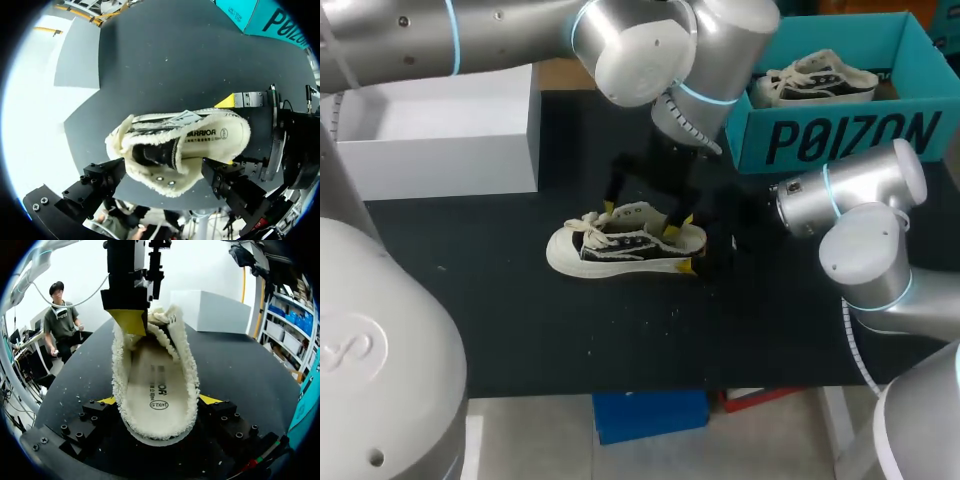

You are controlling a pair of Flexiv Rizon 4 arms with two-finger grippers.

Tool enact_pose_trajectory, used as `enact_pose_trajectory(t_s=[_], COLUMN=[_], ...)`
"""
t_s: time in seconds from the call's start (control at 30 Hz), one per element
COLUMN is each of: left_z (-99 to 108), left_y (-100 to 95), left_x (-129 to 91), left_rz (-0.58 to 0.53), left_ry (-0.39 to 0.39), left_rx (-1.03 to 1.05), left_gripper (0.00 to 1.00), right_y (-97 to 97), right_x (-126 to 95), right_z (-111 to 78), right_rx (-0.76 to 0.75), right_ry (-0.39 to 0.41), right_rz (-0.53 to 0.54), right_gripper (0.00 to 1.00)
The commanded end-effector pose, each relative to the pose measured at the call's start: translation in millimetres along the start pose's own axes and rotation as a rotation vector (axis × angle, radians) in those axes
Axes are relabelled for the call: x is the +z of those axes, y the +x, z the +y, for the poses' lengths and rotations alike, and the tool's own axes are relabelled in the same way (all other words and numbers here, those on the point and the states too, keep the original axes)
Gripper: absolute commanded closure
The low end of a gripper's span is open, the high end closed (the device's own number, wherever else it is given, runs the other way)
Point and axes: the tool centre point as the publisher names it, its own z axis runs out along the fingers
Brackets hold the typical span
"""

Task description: Take the shoe out of the shoebox, open the shoe tongue, remove and reinsert the insole, then place the shoe into the shoebox

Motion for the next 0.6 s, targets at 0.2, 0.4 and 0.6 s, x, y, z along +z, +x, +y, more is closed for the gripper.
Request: enact_pose_trajectory(t_s=[0.2, 0.4, 0.6], left_z=[-6, -5, -5], left_y=[4.4, -3.9, -8.0], left_x=[14, 17, 19], left_rz=[-0.07, -0.107, -0.171], left_ry=[-0.048, -0.047, -0.057], left_rx=[-0.01, -0.021, -0.015], left_gripper=[0.0, 0.32, 1.0], right_y=[-1.3, -1.3, -1.3], right_x=[3, 3, 3], right_z=[-1.2, -1.2, -1.2], right_rx=[0.001, 0.001, 0.001], right_ry=[0.001, 0.001, 0.001], right_rz=[-0.001, -0.001, -0.001], right_gripper=[1.0, 1.0, 1.0])
